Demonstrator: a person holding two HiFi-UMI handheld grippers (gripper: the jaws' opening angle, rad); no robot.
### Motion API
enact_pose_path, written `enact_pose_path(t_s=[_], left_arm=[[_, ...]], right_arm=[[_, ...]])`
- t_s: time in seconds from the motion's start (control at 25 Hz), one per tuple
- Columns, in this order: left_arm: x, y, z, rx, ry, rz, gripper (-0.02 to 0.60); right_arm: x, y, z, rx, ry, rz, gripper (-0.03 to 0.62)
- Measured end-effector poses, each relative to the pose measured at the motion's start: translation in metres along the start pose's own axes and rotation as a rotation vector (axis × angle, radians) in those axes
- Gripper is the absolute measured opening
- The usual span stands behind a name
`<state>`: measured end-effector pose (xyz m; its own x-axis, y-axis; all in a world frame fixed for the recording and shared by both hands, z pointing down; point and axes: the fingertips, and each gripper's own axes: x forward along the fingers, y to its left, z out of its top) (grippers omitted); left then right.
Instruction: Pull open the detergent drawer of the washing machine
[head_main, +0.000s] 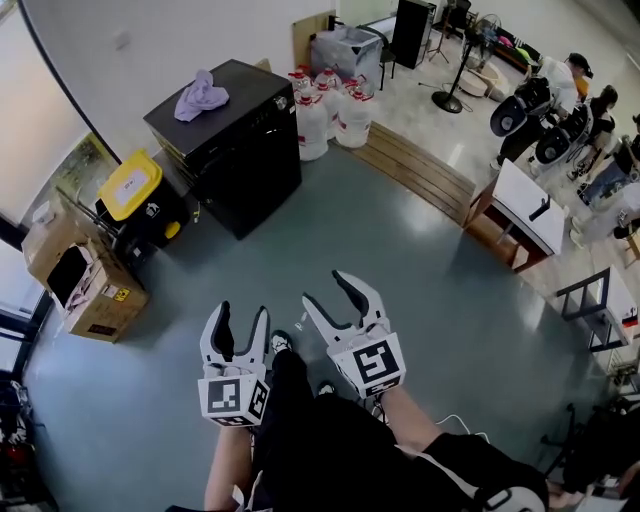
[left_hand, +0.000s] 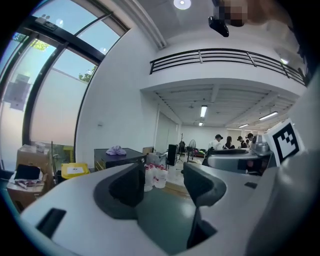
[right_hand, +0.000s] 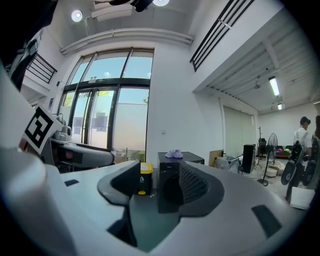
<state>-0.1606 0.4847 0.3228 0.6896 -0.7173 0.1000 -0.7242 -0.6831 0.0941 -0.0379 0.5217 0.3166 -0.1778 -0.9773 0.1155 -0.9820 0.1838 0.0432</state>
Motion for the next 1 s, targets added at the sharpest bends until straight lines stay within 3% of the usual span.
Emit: enact_pose_path(t_s=[0.48, 1.0], left_arm=[[0.121, 0.063, 0.030, -0.014, -0.023, -0.047, 0.262], [0.247, 0.178, 0.047, -0.007, -0.005, -0.092, 0.262]], right_arm=[[0.113, -0.060, 0.017, 0.010, 0.020, -0.035, 0.264], [0.286, -0.093, 0.023, 0.038, 0.031, -0.056, 0.273]])
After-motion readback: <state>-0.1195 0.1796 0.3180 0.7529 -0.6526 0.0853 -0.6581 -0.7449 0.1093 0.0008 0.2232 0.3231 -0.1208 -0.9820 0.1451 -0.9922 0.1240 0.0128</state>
